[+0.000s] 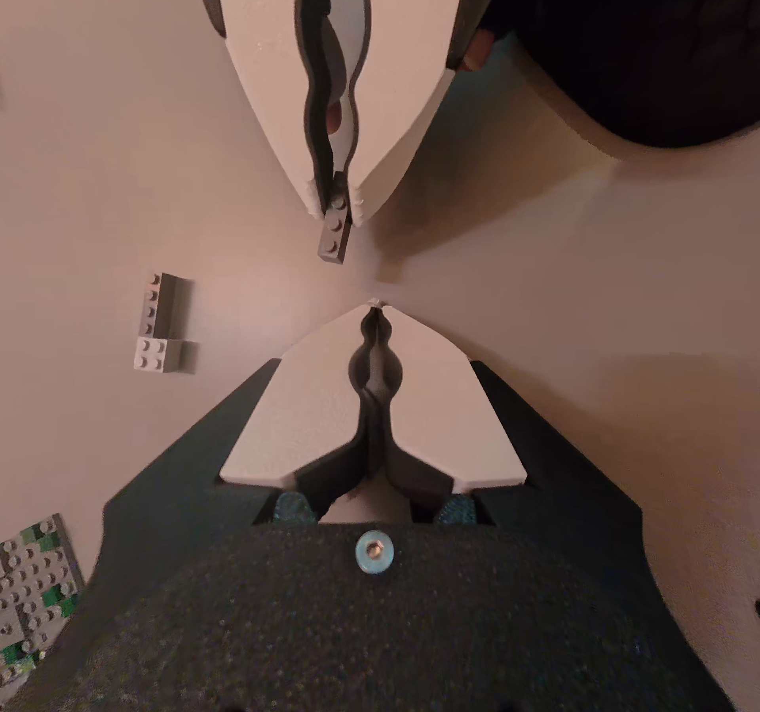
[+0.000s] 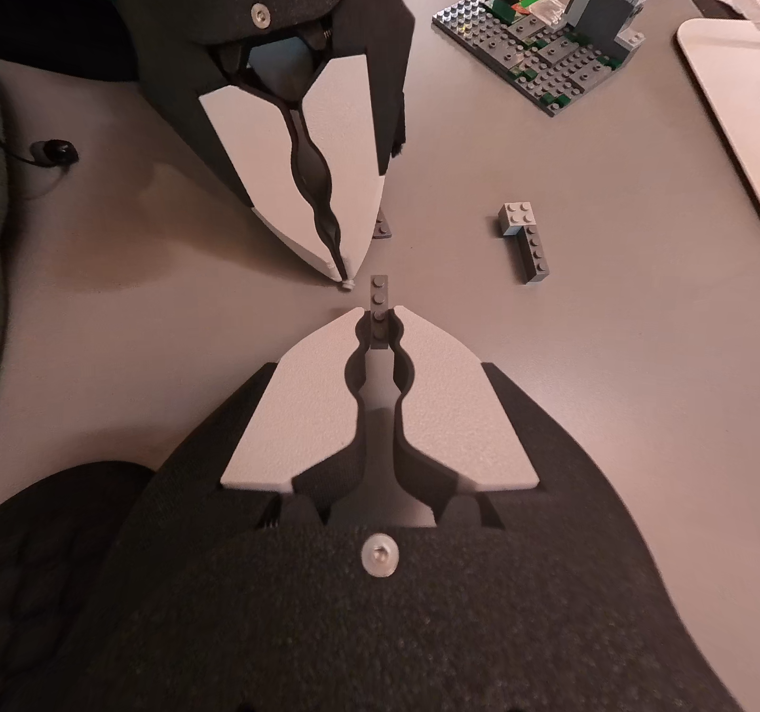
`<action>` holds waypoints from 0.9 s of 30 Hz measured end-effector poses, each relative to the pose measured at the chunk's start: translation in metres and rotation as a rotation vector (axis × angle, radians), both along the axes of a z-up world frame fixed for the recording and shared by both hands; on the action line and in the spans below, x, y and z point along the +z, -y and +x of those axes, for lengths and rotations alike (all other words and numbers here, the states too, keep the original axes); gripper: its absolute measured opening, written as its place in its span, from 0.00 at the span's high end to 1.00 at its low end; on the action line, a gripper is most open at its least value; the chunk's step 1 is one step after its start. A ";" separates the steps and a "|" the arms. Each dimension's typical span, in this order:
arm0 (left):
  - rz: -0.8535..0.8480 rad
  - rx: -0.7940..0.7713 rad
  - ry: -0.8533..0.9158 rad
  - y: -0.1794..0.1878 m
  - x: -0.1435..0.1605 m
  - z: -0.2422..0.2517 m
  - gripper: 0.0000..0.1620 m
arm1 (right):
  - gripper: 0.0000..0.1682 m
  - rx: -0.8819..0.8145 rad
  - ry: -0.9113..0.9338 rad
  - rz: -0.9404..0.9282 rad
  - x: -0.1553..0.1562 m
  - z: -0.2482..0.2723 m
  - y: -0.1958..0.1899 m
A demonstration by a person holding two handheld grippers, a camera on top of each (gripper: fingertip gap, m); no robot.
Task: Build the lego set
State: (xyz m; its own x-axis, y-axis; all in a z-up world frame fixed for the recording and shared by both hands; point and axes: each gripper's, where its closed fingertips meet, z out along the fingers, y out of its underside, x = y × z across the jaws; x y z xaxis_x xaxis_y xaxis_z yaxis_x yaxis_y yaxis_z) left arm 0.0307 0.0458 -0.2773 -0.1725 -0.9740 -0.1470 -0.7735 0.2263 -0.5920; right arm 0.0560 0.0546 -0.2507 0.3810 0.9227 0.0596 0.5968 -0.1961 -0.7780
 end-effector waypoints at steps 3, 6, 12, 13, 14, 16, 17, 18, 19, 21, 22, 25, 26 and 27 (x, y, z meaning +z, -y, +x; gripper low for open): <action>0.005 -0.007 0.002 0.002 0.000 0.003 1.00 | 0.95 0.004 0.008 -0.007 -0.002 0.001 0.001; 0.006 -0.010 0.009 0.002 0.003 0.006 1.00 | 0.95 0.008 0.016 -0.017 -0.003 0.002 0.002; 0.014 -0.020 0.004 0.002 0.002 0.013 1.00 | 0.95 0.005 0.028 -0.024 -0.004 0.007 0.004; 0.022 -0.020 0.005 0.001 0.003 0.013 1.00 | 0.96 0.003 0.026 -0.021 -0.003 0.007 0.003; 0.025 -0.017 0.013 0.000 0.006 0.012 0.97 | 0.96 0.002 0.024 -0.018 -0.002 0.008 0.003; 0.006 -0.012 0.032 -0.002 0.013 0.009 0.93 | 0.96 -0.001 0.018 -0.014 -0.001 0.009 0.003; -0.010 -0.015 0.034 -0.001 0.015 0.008 0.91 | 0.96 -0.002 0.016 -0.014 0.000 0.009 0.003; -0.031 -0.024 0.028 0.000 0.014 0.005 0.89 | 0.95 -0.002 0.016 -0.013 0.000 0.009 0.003; -0.048 -0.032 0.021 0.001 0.013 0.003 0.88 | 0.95 -0.001 0.016 -0.013 0.000 0.009 0.003; -0.076 -0.053 0.011 0.003 0.008 0.001 0.87 | 0.95 0.001 0.019 -0.013 0.000 0.009 0.003; -0.093 -0.054 0.011 0.003 0.006 0.002 0.87 | 0.95 0.001 0.020 -0.012 0.000 0.009 0.003; -0.129 -0.051 0.004 0.002 -0.001 0.006 0.90 | 0.96 -0.001 0.019 -0.009 0.001 0.009 0.003; -0.133 -0.052 0.002 0.001 -0.002 0.007 0.91 | 0.96 -0.002 0.018 -0.007 0.002 0.010 0.003; -0.146 -0.052 0.001 0.001 -0.002 0.007 0.93 | 0.96 -0.003 0.016 -0.006 0.002 0.010 0.004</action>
State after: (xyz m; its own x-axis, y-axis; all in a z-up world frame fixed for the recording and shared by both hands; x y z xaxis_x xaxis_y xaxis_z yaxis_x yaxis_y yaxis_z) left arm 0.0378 0.0445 -0.2791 -0.2229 -0.9748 -0.0045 -0.7623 0.1772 -0.6225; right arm 0.0660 0.0511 -0.2486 0.3827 0.9219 0.0607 0.6088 -0.2023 -0.7671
